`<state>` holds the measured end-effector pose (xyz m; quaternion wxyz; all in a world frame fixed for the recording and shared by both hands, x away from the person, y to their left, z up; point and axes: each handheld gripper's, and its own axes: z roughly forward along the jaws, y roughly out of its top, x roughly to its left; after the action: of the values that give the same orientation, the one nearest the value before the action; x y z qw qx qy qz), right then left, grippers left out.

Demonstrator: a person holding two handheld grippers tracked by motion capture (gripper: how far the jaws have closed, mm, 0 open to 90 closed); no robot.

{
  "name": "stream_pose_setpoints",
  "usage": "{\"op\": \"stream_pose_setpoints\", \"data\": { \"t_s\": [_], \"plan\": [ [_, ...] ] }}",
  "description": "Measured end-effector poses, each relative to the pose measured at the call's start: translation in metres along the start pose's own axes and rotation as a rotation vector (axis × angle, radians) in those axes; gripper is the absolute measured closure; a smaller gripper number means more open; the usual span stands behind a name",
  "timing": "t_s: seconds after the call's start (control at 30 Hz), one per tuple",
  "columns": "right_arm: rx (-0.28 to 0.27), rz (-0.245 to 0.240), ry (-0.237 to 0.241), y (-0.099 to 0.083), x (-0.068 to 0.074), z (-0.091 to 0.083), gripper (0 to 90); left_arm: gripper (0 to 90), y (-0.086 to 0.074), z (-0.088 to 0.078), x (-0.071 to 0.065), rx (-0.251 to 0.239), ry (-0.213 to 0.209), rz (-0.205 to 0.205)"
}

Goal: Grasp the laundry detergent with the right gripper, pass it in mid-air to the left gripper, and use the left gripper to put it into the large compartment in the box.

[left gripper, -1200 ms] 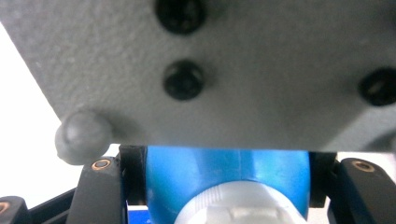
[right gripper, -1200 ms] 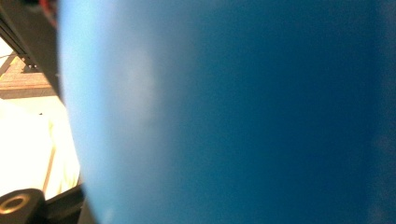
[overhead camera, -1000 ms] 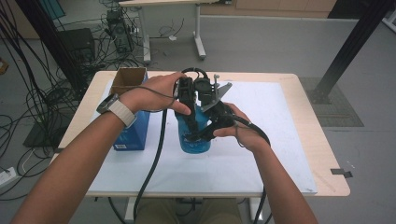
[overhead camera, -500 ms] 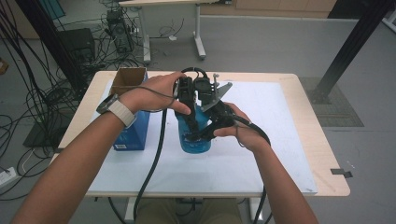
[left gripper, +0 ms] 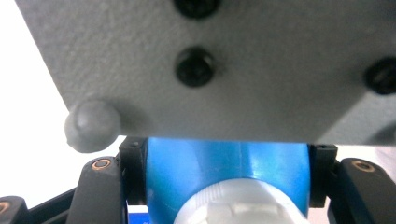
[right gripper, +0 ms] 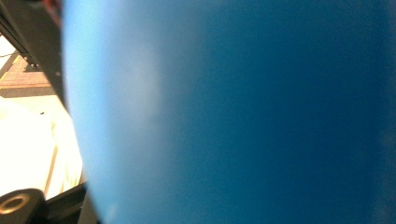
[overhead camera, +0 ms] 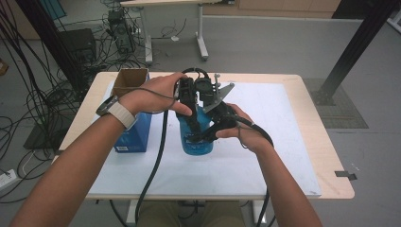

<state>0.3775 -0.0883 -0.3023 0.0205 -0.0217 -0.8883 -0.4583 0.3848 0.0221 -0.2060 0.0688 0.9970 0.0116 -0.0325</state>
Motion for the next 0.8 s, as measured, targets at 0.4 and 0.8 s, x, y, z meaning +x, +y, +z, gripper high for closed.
{"op": "stream_pose_setpoints", "data": {
  "t_s": [0.4,0.8],
  "plan": [
    [0.002,-0.004,0.003,0.0001,-0.0008,-0.0004,44.1,37.8,-0.0004,0.0002,0.0005,-0.006,-0.002,-0.004],
    [0.008,0.000,0.006,0.0006,0.0002,-0.0003,44.0,37.7,-0.0017,0.0001,-0.0002,-0.013,-0.007,-0.011]
  ]
}}
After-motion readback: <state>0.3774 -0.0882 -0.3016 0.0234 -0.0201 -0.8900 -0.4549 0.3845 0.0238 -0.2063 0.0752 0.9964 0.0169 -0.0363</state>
